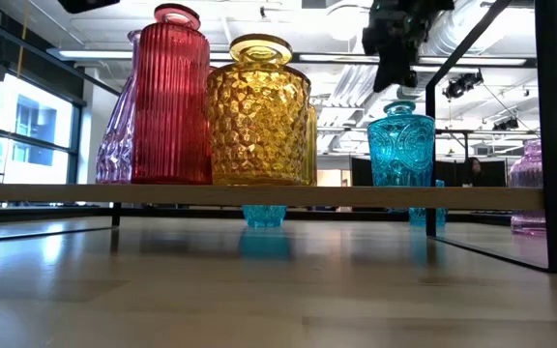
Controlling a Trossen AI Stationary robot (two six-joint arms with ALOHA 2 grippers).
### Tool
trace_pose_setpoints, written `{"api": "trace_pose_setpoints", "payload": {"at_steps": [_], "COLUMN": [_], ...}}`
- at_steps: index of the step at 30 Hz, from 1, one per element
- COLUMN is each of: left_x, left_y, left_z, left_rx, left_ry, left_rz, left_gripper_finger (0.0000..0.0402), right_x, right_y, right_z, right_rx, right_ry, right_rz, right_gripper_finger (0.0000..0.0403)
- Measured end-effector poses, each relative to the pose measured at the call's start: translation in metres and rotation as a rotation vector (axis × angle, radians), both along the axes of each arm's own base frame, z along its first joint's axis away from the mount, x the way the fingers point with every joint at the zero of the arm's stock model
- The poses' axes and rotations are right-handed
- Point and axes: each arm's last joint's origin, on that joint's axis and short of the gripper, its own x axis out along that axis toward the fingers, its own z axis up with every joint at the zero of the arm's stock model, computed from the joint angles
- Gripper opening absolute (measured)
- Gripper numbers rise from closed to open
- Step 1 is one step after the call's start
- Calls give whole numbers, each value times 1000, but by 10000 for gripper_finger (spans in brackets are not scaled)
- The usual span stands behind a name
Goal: Sort vases onto shelf
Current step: Adjust the violet vases on the shelf
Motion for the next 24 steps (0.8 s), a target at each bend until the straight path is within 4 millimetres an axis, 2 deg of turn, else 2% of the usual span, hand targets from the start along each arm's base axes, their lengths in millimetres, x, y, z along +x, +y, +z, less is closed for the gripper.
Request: {"api": "trace_pose_setpoints", "payload": {"at_steps": [13,24], "left_x": [41,43], "left_y": [-20,-12], "left_z": [-46,-51], "left_rx": [63,178], "left_ry": [45,38], "left_rz": [91,161], "left_gripper_finger": [0,0], "right_x": [-33,-43], "right_y": [32,42], "right_z": [43,52], "right_rx": [-147,-171], "right_ry": [-133,-157], "right_rz": [12,11], "right_gripper_finger": [0,0]}}
